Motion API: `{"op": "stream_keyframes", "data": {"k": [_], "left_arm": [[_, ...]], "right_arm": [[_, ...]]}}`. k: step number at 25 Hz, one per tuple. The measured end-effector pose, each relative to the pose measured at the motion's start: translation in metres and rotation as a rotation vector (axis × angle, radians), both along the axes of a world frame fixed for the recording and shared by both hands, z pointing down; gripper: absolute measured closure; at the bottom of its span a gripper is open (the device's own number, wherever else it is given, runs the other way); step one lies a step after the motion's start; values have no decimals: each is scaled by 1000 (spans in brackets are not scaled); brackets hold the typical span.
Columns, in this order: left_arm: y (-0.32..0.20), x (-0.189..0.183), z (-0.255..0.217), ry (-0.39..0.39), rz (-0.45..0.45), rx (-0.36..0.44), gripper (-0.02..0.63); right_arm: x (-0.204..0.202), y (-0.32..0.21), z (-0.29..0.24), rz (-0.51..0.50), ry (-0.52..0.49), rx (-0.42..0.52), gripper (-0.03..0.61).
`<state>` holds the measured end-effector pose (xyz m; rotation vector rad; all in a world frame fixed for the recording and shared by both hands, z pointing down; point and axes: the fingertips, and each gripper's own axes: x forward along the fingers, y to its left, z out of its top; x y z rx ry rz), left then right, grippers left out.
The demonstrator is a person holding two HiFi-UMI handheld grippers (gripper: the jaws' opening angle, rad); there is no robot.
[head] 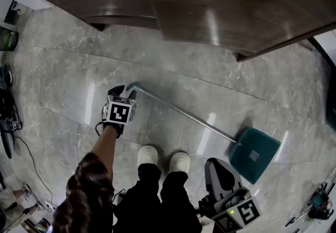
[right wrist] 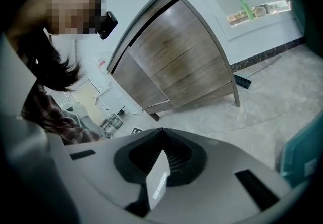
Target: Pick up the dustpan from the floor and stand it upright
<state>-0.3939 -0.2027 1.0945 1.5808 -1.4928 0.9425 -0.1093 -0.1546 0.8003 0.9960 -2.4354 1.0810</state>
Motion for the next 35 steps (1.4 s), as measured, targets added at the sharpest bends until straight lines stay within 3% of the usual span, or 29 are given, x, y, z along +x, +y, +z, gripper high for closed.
{"op": "stream_keyframes", "data": {"k": [7, 9, 17, 26, 35], "left_arm": [[-4, -10, 39, -122, -46, -143, 450], [-4, -12, 38, -106, -61, -125, 535], [-8, -9, 15, -74, -30, -85, 538], [-18, 4, -85, -91, 6, -17, 537], [2, 32, -235, -210, 57, 2, 529]], "right_arm": [[3, -13, 21, 10, -9, 21, 568], [2, -14, 21, 7, -10, 24, 568], [7, -12, 11, 22, 3, -6, 566], [-3, -8, -63, 40, -36, -15, 567], [2, -12, -191, 94, -106, -1, 568]]}}
